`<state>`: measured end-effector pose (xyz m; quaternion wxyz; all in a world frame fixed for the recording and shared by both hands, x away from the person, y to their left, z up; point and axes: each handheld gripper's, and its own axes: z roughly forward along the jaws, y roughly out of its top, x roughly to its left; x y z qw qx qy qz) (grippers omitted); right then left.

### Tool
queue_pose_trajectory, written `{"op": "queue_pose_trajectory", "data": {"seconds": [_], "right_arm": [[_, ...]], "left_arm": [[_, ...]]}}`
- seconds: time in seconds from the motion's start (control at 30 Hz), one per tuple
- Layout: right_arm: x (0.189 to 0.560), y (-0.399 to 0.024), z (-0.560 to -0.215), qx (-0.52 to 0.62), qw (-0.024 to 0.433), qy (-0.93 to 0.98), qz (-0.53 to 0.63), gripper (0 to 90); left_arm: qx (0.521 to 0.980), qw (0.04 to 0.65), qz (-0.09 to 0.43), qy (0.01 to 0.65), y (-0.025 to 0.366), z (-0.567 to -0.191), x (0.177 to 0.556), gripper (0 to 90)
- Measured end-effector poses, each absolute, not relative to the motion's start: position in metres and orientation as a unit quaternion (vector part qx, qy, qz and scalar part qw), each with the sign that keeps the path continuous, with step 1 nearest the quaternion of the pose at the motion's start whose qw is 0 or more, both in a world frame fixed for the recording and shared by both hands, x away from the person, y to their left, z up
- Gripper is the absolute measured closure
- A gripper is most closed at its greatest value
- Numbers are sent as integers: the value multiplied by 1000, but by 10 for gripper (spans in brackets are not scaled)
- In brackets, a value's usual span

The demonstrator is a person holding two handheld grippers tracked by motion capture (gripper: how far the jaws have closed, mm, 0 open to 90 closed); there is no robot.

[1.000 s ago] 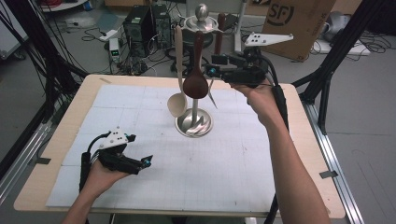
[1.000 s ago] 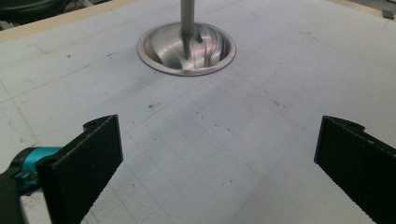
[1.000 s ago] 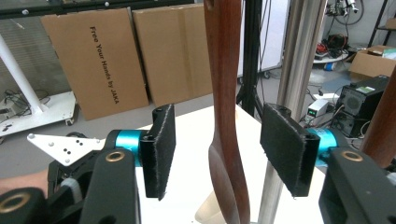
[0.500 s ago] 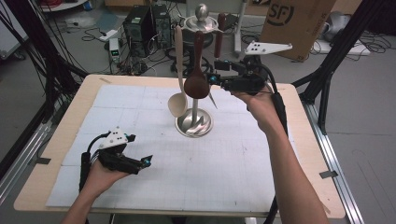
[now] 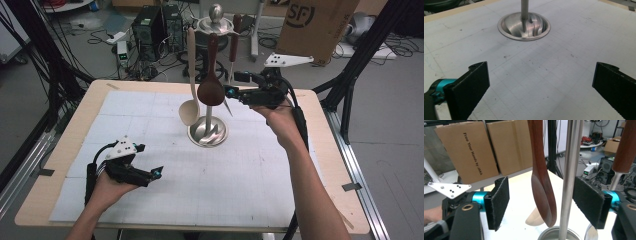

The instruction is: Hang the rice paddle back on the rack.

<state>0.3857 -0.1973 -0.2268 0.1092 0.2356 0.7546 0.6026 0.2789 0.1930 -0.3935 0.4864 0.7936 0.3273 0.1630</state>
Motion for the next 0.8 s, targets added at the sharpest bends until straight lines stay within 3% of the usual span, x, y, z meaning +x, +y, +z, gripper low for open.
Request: {"op": "queue_pose_trajectory", "data": {"seconds": [0.8], "right_arm": [[375,-213,-257,269,113,751,592,158]], "left_arm": [[793,487,162,329,193,-394,279,16]]}}
